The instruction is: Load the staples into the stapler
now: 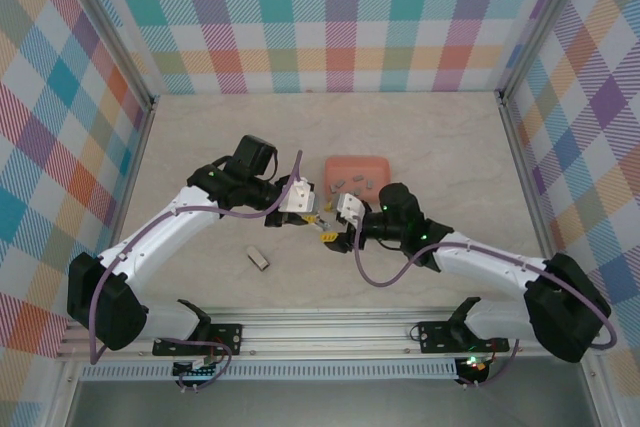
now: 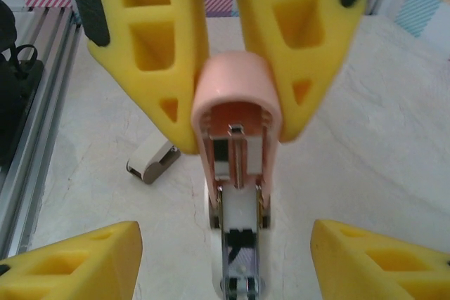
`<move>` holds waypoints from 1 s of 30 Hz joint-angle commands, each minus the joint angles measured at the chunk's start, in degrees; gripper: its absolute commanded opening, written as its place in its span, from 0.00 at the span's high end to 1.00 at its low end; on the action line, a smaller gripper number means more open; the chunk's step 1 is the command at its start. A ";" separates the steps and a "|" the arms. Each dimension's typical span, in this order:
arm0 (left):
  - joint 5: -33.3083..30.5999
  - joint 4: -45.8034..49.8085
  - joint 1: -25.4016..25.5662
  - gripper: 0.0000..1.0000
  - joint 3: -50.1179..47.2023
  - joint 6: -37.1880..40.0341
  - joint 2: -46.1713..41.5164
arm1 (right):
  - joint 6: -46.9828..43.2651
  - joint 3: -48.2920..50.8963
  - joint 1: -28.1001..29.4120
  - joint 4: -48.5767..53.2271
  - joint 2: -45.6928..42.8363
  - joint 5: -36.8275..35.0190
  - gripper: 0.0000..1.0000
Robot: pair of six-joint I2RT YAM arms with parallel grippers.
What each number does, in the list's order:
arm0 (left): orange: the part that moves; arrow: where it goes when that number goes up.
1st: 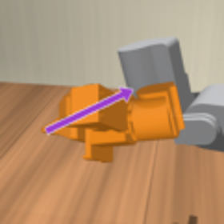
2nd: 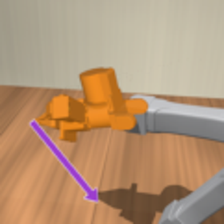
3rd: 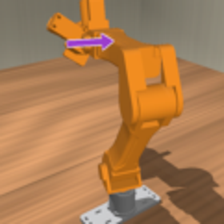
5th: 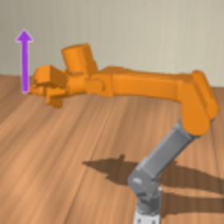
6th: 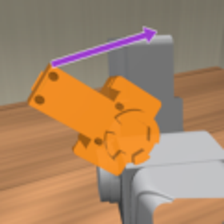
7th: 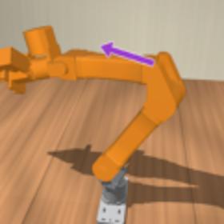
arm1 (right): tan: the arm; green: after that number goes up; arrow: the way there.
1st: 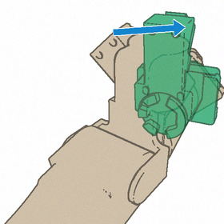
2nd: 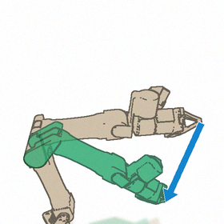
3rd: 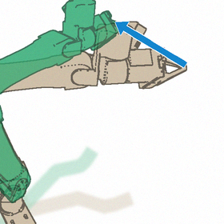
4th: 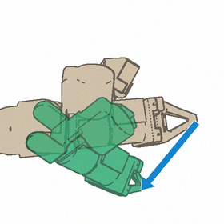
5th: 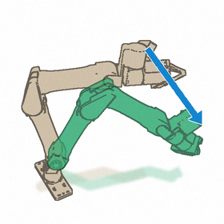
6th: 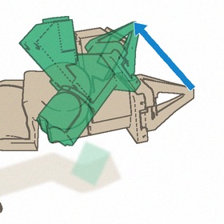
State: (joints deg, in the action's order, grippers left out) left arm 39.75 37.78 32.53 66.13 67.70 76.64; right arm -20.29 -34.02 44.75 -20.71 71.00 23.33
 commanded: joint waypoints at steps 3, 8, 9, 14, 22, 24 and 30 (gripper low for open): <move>2.86 -0.91 0.51 0.98 -0.65 -0.21 -0.99 | -0.68 -2.63 0.89 -6.97 3.48 2.01 0.36; 3.10 -0.87 0.51 0.98 -0.70 -0.20 -1.05 | 0.31 -2.83 1.03 -10.33 5.35 1.74 0.39; 3.13 -0.82 0.51 0.98 -0.65 -0.20 -1.10 | 0.46 -2.81 1.12 -10.66 5.62 1.68 0.40; 3.42 -0.90 0.51 0.98 -0.65 -0.23 -1.21 | 0.60 -2.78 1.17 -10.92 6.25 0.76 0.44; 3.85 -1.13 0.51 0.97 -0.74 -0.37 -1.21 | 0.72 -2.31 1.13 -11.04 6.28 0.24 0.58; 3.85 -1.21 0.51 0.97 -0.74 -0.63 -1.19 | 0.14 -2.29 1.09 -10.17 6.07 0.58 0.64; 4.01 -3.64 0.34 0.76 -0.74 -5.69 -1.68 | 1.18 0.16 1.04 -7.99 3.21 -2.13 0.76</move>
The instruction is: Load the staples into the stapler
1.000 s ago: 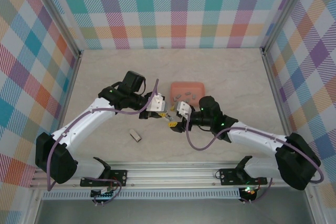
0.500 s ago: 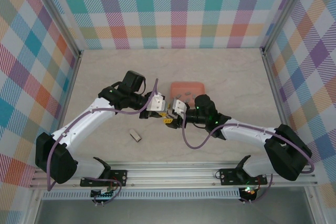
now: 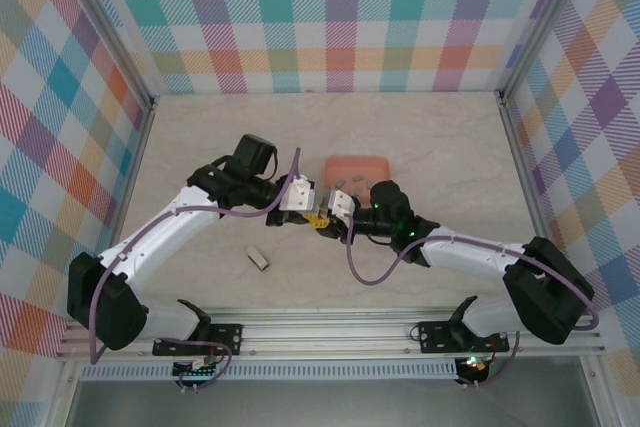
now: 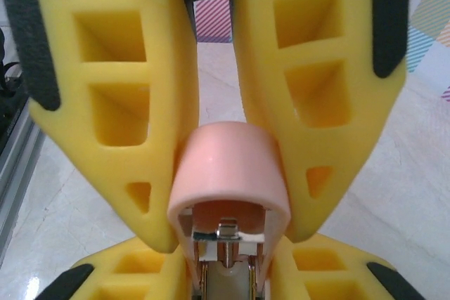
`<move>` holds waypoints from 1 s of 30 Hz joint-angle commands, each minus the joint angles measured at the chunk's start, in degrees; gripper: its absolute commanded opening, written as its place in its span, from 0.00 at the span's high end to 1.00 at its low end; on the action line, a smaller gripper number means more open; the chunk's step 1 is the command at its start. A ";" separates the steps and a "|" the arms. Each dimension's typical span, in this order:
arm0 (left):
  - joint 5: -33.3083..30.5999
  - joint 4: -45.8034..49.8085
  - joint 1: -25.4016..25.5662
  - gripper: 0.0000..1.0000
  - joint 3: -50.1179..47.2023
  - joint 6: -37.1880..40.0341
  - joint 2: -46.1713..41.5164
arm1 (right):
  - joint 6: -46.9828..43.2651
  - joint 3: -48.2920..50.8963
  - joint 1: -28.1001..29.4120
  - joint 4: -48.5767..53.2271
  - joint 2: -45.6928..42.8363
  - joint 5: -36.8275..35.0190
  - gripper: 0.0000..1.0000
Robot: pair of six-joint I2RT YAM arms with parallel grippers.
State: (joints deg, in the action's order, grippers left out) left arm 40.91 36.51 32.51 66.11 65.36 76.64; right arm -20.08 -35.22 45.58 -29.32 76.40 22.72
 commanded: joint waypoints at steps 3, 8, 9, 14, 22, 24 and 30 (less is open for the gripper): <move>1.04 -4.64 0.10 0.57 -0.18 -9.63 -1.51 | 4.38 2.29 0.21 4.26 -4.53 -5.00 0.76; -6.66 -6.19 -0.08 0.35 1.56 -19.73 -0.55 | 13.17 3.89 0.12 11.39 -9.10 -15.00 0.76; -7.85 -6.72 -0.08 0.34 1.57 -21.50 -0.63 | 16.31 3.99 0.12 13.53 -9.92 -17.73 0.76; -13.78 -9.62 -0.52 0.30 -0.37 -32.73 -1.90 | 30.19 1.63 0.14 28.59 -11.90 -32.40 0.77; -35.98 -14.18 -0.52 0.26 -7.62 -66.15 -7.78 | 48.80 -2.62 0.54 41.57 -5.50 -45.84 0.78; -39.48 -13.69 -0.52 0.25 -9.68 -70.70 -9.78 | 51.85 -2.76 0.71 40.90 -3.46 -47.86 0.78; -41.77 -7.33 -0.61 0.20 -12.29 -84.46 -11.26 | 58.38 -6.29 1.85 42.16 3.82 -52.25 0.78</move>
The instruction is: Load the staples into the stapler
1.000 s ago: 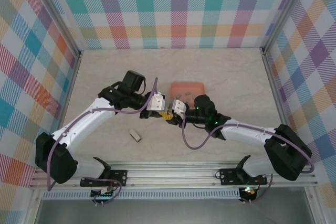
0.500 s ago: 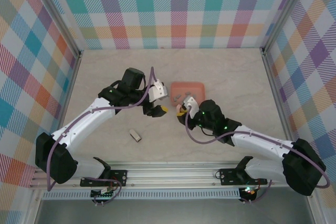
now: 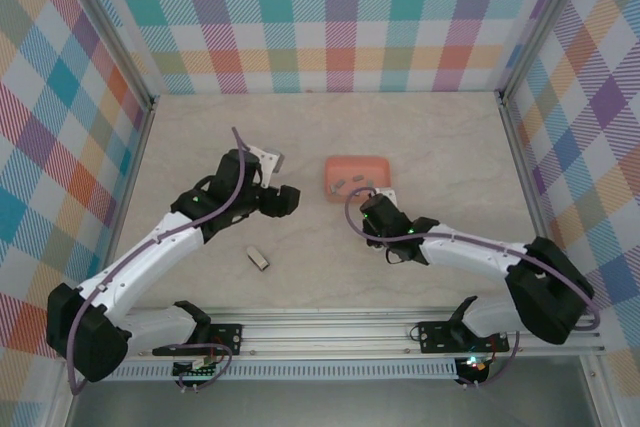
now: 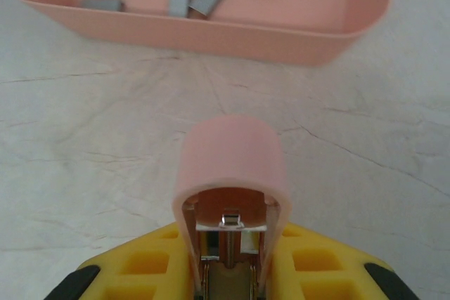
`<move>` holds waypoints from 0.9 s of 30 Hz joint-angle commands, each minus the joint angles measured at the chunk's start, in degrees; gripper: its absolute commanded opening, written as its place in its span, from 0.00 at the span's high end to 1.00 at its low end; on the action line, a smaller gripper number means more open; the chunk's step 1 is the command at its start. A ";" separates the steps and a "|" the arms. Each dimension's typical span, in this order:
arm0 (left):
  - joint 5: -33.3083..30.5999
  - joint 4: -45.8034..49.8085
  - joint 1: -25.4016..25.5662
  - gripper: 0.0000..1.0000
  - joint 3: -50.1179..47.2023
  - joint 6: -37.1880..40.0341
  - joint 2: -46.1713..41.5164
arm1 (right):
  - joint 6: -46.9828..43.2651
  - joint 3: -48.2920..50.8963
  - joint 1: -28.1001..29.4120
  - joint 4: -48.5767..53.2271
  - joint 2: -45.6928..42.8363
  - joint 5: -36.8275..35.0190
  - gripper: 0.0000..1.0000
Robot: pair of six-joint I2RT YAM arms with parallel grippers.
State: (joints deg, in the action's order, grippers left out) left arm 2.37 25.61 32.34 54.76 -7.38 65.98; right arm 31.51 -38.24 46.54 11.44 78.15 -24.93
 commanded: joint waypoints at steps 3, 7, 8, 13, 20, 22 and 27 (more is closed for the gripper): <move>-2.03 5.59 -0.50 0.19 -1.79 -16.22 0.21 | 7.95 -4.33 1.74 1.12 4.68 -5.25 0.77; -2.40 6.68 -0.52 0.19 -3.46 -19.87 -0.16 | 9.73 -4.78 2.97 1.22 6.49 -6.35 0.77; -3.16 7.13 -0.52 0.18 -3.82 -21.32 -0.45 | 10.26 -4.90 3.24 1.38 6.94 -6.52 0.77; -6.12 10.14 -0.52 0.18 -5.69 -28.06 -0.99 | 10.34 -5.73 4.23 1.13 8.88 -6.49 0.76; -1.40 17.34 -1.18 0.17 -5.43 -33.99 2.24 | 10.41 -7.18 4.61 1.39 11.16 -6.01 0.75; -0.72 18.87 -1.31 0.17 -5.36 -35.21 2.84 | 10.64 -7.30 4.76 1.33 11.75 -5.71 0.73; -0.72 19.42 -1.42 0.17 -6.56 -38.47 2.17 | 11.12 -7.63 4.70 2.01 12.29 -5.48 0.69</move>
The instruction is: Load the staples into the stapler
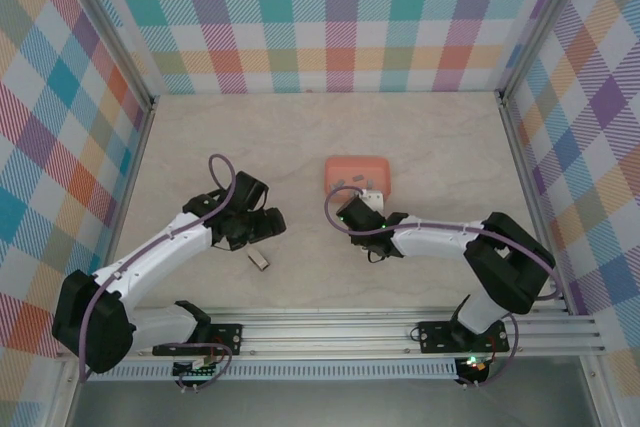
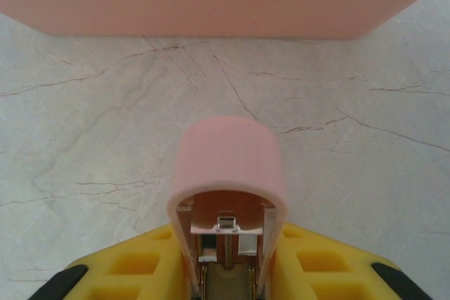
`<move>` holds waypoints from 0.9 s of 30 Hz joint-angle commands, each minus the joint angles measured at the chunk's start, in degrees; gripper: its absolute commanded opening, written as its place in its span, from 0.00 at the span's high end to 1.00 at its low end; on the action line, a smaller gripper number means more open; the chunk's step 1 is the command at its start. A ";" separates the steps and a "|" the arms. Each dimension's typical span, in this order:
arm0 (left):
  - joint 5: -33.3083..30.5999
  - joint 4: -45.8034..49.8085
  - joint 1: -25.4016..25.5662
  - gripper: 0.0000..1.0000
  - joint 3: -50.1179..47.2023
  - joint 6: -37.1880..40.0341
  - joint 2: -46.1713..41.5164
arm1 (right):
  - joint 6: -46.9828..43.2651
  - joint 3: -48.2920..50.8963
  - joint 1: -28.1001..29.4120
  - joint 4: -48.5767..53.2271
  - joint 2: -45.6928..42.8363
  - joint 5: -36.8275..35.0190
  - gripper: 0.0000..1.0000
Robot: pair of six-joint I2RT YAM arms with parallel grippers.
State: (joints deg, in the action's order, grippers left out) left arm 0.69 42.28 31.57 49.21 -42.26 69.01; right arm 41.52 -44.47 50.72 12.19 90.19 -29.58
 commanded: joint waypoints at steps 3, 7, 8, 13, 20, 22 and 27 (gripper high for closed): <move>1.31 2.63 -0.63 0.18 -2.17 -5.94 -2.37 | 0.96 -1.57 0.59 1.92 -0.01 -0.94 0.65; 1.34 3.56 -0.64 0.20 -3.93 -8.41 -4.25 | 0.93 -1.46 0.57 2.88 -1.17 -1.01 0.55; 1.21 4.19 -0.64 0.20 -4.29 -8.98 -4.72 | 0.87 -1.35 0.53 3.28 -1.78 -1.09 0.52; 0.14 7.83 -0.55 0.24 -4.40 -10.39 -6.23 | -0.56 -0.48 0.76 4.17 -8.19 -1.95 0.47; 0.71 11.61 -0.31 0.26 -3.42 -10.88 -2.19 | -4.64 4.94 0.96 -1.93 -18.65 -1.93 0.47; 1.13 11.77 -0.11 0.27 -3.19 -11.09 -0.51 | -5.14 5.65 0.95 -2.69 -20.01 -1.09 0.47; 1.94 10.38 -0.09 0.29 -2.41 -11.53 3.34 | -5.51 5.86 1.05 -3.18 -21.17 0.09 0.47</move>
State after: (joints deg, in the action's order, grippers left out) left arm 1.63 51.07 31.57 45.17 -52.86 70.76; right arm 37.26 -39.09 51.42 11.07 70.11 -30.15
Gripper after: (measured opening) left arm 0.717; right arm 0.529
